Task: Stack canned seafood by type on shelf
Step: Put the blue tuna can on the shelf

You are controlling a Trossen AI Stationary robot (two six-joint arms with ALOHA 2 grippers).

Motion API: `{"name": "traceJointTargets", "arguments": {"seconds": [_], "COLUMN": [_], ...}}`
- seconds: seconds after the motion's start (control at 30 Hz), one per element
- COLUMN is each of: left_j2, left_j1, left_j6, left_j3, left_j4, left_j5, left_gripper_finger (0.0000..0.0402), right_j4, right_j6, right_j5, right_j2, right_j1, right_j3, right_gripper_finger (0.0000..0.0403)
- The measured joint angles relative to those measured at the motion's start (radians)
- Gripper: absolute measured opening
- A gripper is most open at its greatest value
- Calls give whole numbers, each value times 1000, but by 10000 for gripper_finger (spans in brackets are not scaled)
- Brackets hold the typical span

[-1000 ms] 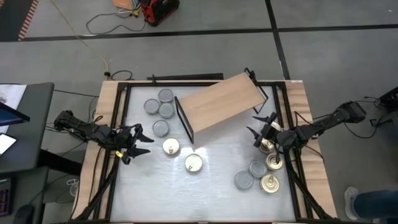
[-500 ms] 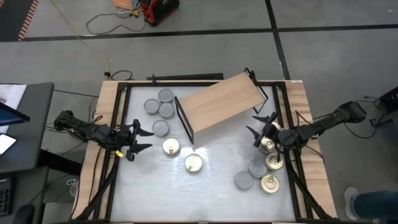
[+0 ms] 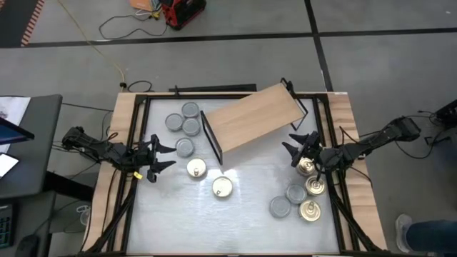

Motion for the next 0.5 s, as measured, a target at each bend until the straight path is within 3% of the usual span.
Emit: {"name": "traceJointTargets", "arguments": {"seconds": [0.13, 0.27, 0.5], "left_j2": [0, 0, 0], "left_j1": [0, 0, 0], "left_j6": [-9, -86, -109], "left_j3": [0, 2, 130], "left_j4": [-3, 2, -237], "left_j5": [16, 5, 54], "left_gripper_finger": [224, 224, 224], "right_j4": [5, 3, -3], "right_j6": [78, 14, -66], "right_j5": [-72, -160, -206], "right_j2": [0, 6, 116], "right_j1": [0, 0, 0], "right_j3": [2, 45, 163], "right_gripper_finger": [286, 286, 286]}}
